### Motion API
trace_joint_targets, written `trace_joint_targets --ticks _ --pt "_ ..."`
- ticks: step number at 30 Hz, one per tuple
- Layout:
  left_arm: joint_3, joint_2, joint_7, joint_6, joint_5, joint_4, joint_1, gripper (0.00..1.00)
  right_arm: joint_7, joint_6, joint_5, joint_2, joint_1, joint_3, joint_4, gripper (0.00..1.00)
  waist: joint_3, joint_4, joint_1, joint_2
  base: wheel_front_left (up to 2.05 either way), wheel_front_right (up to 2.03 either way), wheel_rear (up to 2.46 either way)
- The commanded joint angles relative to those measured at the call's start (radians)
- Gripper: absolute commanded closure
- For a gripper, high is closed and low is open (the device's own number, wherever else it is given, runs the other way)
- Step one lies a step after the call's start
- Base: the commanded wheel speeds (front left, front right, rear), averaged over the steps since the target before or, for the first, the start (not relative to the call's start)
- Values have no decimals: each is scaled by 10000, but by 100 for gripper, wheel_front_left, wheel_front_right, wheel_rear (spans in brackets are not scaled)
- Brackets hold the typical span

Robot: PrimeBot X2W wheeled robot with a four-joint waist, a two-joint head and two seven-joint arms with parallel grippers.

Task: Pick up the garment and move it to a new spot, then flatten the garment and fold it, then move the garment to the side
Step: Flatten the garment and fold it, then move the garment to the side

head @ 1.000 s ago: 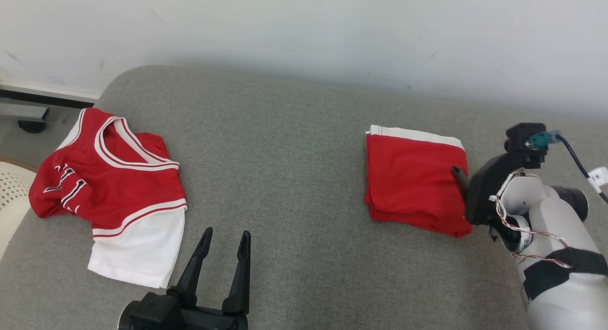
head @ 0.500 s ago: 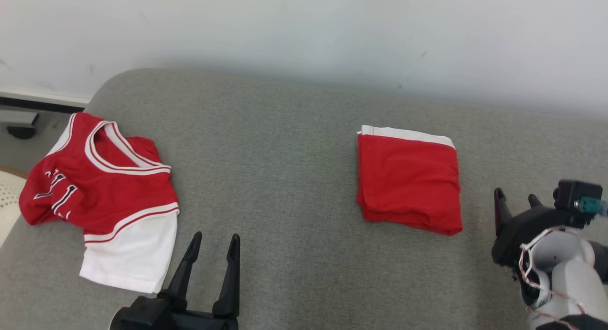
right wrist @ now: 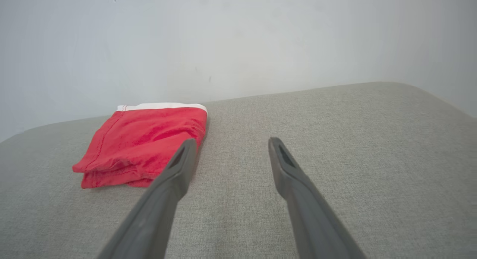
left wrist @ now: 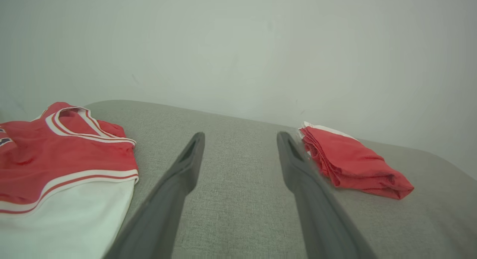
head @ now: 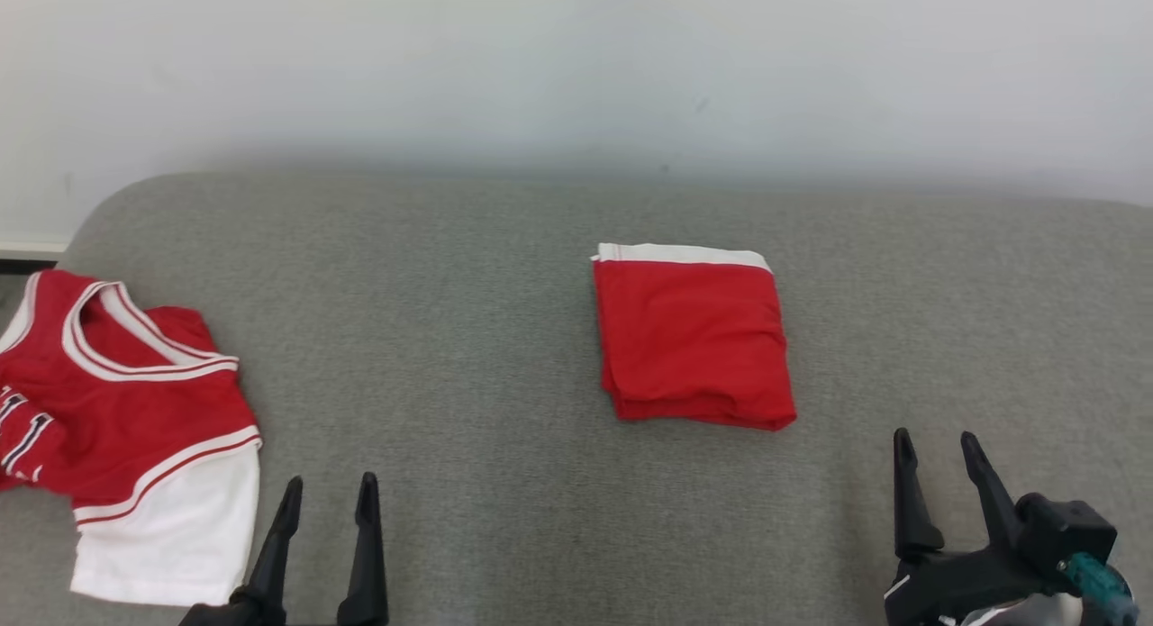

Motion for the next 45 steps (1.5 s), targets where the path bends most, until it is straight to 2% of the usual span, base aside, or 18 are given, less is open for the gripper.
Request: trace_joint_targets --ticks 1,8,17,27,42,45 --pt "196 7 -42 -36 185 -5 219 0 -403 -22 0 -2 221 205 -180 0 36 -444 1 1 0 0 0" --pt "778 2 -42 -170 480 -89 705 0 -986 -22 97 -1 820 751 -578 0 -263 -937 1 1 0 0 0" --pt "920 5 -42 -388 634 -140 945 0 -1016 -22 -68 -2 1079 874 -875 0 -426 -1215 1 1 0 0 0" --pt "1016 4 -42 -466 636 -74 865 0 -561 -22 -79 0 1117 985 -1289 0 -451 -1286 1 1 0 0 0" --pt "953 4 -42 -500 526 -54 853 0 -282 -22 99 -1 1103 1134 -1248 0 -390 -1233 1 1 0 0 0" --pt "913 4 -42 -500 511 -91 819 0 254 -20 264 0 792 1372 -1133 0 -311 -1216 1 1 0 0 0"
